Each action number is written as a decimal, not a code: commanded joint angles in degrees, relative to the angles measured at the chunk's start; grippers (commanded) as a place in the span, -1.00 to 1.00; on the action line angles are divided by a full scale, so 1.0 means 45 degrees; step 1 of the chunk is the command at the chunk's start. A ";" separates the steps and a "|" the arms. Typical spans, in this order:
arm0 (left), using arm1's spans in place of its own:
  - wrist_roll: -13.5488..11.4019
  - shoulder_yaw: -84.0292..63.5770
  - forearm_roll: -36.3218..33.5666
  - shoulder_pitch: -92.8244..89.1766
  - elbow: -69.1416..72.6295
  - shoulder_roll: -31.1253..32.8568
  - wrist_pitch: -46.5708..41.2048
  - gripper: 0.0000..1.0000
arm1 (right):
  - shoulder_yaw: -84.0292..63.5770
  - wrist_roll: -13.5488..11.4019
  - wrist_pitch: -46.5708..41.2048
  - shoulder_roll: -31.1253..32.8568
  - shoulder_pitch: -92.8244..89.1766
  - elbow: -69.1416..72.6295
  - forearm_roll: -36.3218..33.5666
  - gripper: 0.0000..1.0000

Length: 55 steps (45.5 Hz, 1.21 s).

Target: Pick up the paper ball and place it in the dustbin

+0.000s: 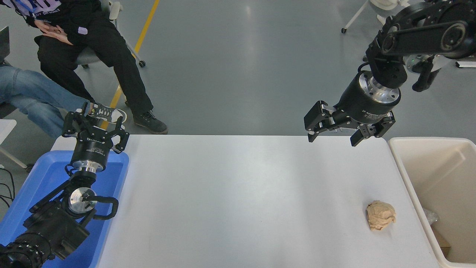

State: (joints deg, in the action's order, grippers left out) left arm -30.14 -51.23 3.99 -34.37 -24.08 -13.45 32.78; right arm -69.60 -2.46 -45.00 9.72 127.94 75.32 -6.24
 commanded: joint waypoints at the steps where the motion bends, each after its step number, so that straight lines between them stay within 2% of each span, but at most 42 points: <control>1: -0.0001 -0.0002 -0.0008 0.0000 0.0000 -0.0018 0.0001 0.98 | -0.0021 0.0000 0.0000 0.0262 0.0007 0.0000 0.0000 1.00; 35: -0.0001 -0.0002 -0.0008 0.0000 0.0000 0.0001 0.0001 0.98 | -0.0235 0.0000 0.0000 0.0789 -0.0208 -0.0019 -0.0078 1.00; 46: -0.0001 -0.0002 -0.0008 0.0000 0.0000 0.0001 0.0001 0.98 | -0.1386 -0.0020 0.0000 0.0965 -0.1945 -0.0351 0.0196 1.00; 55: -0.0001 -0.0002 -0.0008 0.0000 0.0000 0.0001 0.0001 0.98 | -0.2052 -0.0039 0.3201 0.1863 -0.3390 -0.0332 0.0897 1.00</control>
State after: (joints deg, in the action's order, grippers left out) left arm -30.16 -51.24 4.00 -34.38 -24.09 -13.45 32.78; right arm -75.49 -2.58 -40.84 14.62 119.69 74.15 -5.22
